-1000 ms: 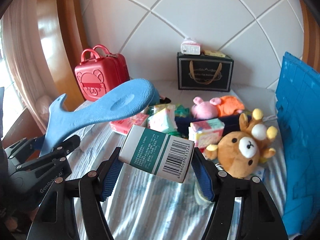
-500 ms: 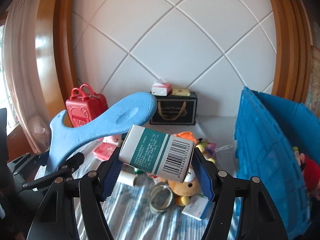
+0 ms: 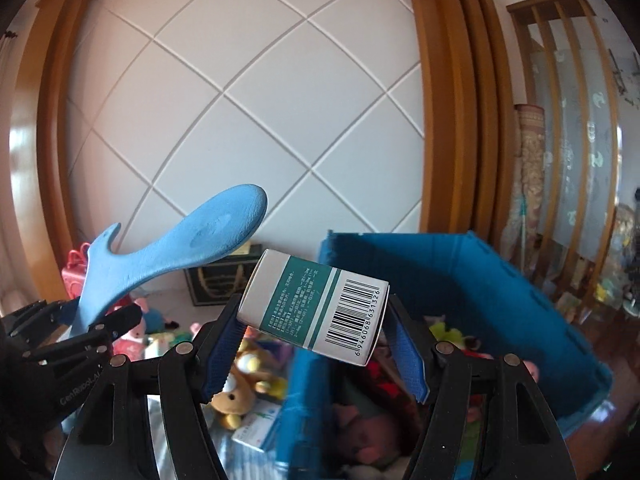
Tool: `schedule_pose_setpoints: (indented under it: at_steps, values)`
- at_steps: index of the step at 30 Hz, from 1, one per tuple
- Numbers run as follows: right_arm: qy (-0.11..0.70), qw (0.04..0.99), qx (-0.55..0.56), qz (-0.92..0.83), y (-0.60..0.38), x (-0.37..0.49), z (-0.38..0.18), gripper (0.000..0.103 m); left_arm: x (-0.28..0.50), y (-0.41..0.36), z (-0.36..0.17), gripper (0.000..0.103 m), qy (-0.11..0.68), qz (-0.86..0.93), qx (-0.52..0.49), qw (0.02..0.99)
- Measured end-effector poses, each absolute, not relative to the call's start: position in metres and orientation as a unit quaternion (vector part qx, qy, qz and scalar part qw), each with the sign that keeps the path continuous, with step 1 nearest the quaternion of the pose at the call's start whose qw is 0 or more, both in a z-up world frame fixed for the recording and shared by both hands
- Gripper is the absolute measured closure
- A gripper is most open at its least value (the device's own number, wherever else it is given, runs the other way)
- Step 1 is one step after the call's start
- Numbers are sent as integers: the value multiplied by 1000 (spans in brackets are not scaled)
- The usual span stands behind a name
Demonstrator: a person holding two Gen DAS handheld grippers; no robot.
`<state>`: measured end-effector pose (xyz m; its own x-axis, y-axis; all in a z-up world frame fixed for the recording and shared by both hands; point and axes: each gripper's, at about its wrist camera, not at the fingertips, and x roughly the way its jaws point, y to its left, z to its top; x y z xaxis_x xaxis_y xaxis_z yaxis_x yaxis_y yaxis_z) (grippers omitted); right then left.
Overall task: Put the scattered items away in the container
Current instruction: 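Carry the blue toy and white box over the blue crate with both tools, then open both tools to drop the blue toy and white box into the crate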
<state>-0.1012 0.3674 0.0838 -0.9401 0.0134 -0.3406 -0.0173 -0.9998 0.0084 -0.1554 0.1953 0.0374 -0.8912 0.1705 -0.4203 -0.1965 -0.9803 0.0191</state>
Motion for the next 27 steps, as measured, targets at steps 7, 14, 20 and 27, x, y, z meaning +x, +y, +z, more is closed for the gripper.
schedule_pose_setpoints:
  at_steps: [7,14,20,27]
  values:
    - [-10,43,-195,980,508,-118,77,35,-180,343,34,58,41,957,-251,138]
    - [-16,18,-276,961,583,-152,22,35,-238,432,-21,58,82,911,-390,109]
    - [-1,-16,-307,951,592,-168,-7,35,-267,440,-54,55,75,876,-466,95]
    - [6,-32,-327,945,588,-173,-17,34,-277,429,-68,53,39,847,-521,104]
